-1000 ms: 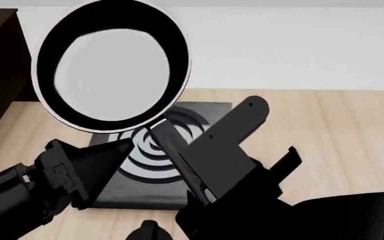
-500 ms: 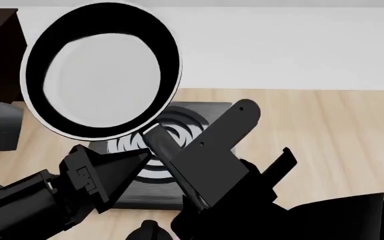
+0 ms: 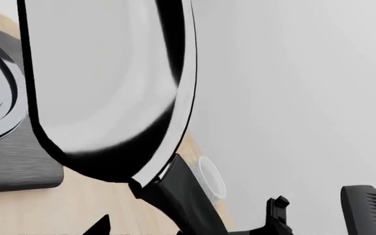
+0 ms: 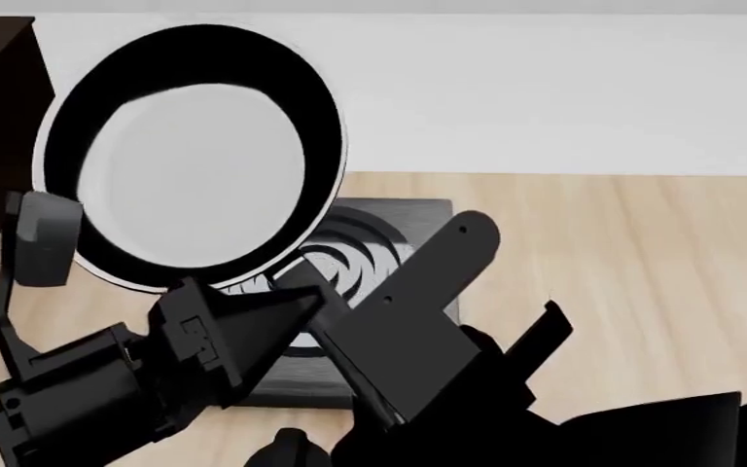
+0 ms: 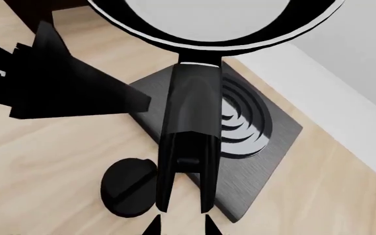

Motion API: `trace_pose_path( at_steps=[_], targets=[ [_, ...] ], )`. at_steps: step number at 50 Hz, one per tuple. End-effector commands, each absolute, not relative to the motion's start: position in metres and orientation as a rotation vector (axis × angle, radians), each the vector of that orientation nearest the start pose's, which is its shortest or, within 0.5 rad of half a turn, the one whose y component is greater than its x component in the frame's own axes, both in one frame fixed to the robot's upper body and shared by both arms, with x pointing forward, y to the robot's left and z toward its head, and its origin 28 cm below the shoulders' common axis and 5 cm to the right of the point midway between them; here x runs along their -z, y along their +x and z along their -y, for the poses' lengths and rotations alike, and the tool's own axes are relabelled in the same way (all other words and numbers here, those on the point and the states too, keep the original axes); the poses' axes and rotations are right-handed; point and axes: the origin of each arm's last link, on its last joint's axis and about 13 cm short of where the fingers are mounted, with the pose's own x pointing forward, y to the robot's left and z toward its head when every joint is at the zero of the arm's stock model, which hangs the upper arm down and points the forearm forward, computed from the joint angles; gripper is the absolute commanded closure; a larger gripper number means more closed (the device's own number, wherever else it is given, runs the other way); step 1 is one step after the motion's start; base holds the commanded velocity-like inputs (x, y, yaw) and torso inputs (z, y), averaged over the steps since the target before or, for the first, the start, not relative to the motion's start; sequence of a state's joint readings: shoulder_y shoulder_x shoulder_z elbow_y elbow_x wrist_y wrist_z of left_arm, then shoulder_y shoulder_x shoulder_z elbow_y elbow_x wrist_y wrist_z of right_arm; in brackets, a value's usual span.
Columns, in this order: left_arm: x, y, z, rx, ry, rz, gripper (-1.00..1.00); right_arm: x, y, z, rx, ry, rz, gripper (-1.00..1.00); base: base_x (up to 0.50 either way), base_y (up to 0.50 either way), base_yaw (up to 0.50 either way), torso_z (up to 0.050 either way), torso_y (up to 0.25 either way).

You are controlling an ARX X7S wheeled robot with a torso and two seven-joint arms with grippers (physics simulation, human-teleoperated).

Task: Put the frying pan on the cabinet shelf.

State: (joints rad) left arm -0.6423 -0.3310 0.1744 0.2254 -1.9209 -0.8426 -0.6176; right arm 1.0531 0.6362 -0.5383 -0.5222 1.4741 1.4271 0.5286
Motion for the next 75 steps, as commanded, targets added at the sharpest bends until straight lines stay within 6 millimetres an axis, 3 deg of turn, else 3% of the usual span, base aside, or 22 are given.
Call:
trace_pose_path(
  at_steps=[1, 22, 36, 37, 51, 62, 70, 71, 75],
  targets=[
    [-0.206, 0.249, -0.177, 0.755, -0.815, -0.495, -1.0, -0.242, 0.229, 0.11, -0.558, -0.507, -0.328, 1.0, 0.0, 0.0, 0.0, 0.0, 0.01],
    [-0.204, 0.268, -0.164, 0.772, -0.829, -0.529, -1.0, -0.236, 0.222, 0.114, -0.557, -0.51, -0.329, 1.0, 0.0, 0.0, 0.0, 0.0, 0.001],
    [-0.202, 0.267, -0.154, 0.81, -0.825, -0.557, -1.0, -0.231, 0.221, 0.116, -0.554, -0.504, -0.333, 1.0, 0.0, 0.0, 0.0, 0.001, 0.001],
    [-0.202, 0.266, -0.154, 0.81, -0.828, -0.558, 1.0, -0.232, 0.221, 0.116, -0.554, -0.503, -0.332, 1.0, 0.0, 0.0, 0.0, 0.0, 0.0],
    [-0.205, 0.26, -0.155, 0.795, -0.879, -0.546, 1.0, -0.232, 0.221, 0.115, -0.554, -0.496, -0.325, 1.0, 0.0, 0.0, 0.0, 0.001, 0.002],
    [-0.199, 0.265, -0.159, 0.67, -0.821, -0.396, 1.0, -0.227, 0.218, 0.115, -0.556, -0.483, -0.322, 1.0, 0.0, 0.0, 0.0, 0.0, 0.002],
    [-0.199, 0.27, -0.165, 0.601, -0.842, -0.402, 1.0, -0.224, 0.215, 0.116, -0.539, -0.467, -0.315, 1.0, 0.0, 0.0, 0.0, 0.001, 0.001],
    [-0.199, 0.27, -0.166, 0.606, -0.837, -0.407, 1.0, -0.224, 0.215, 0.117, -0.513, -0.475, -0.301, -1.0, 0.0, 0.0, 0.0, 0.0, 0.0],
    [-0.204, 0.278, -0.175, 0.565, -0.749, -0.327, 1.0, -0.222, 0.214, 0.12, -0.509, -0.446, -0.317, -1.0, 0.0, 0.0, 0.0, 0.0, 0.003]
  ],
)
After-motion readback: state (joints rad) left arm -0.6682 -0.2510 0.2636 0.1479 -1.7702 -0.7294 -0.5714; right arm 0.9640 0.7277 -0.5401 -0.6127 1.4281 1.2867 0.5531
